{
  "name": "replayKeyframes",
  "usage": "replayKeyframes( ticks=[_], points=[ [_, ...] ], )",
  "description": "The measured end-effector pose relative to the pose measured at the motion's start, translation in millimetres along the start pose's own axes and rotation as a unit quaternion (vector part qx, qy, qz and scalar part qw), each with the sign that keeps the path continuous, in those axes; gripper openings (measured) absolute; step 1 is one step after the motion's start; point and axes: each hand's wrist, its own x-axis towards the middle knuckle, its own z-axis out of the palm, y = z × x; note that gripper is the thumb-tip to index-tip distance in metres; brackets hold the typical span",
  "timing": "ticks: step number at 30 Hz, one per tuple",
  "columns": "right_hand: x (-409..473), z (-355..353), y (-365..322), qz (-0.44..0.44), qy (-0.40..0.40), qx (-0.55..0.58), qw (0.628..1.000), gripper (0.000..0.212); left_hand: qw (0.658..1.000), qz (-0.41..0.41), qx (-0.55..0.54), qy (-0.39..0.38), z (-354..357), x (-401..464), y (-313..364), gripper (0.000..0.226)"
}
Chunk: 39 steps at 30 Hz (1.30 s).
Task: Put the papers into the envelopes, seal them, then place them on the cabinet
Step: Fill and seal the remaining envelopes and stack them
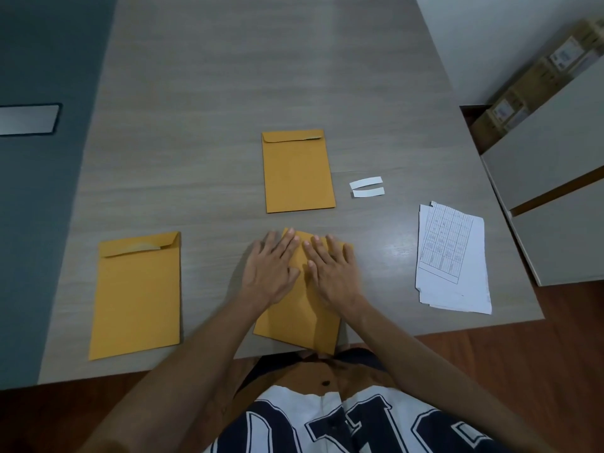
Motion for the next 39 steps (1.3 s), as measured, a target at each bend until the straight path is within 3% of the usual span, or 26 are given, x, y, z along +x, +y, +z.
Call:
replayKeyframes(
  ticks=[12,18,23,25,39],
  points=[
    [-34.4,11.5,54.0,0.019,0.028,0.004,0.999,0.055,1.0,-0.012,-0.006,-0.016,5.7,-0.4,-0.9,0.064],
    [-34.0,6.5,49.4,0.037,0.049,0.017,0.998,0.057,0.996,-0.063,-0.052,-0.017,-14.8,11.0,24.1,0.068],
    [-32.8,7.8,54.1,0.021,0.048,0.002,0.999,0.055,0.996,0.054,-0.061,0.028,-9.2,13.9,51.0,0.065],
    [-32.4,9.7,54.7,0.018,0.051,0.004,0.999,0.054,0.995,0.065,-0.069,0.024,1.2,12.6,51.1,0.065],
    [-33.6,10.8,55.6,0.011,0.081,-0.05,0.995,0.051,0.999,-0.033,-0.023,0.014,6.7,3.3,0.4,0.061]
  ],
)
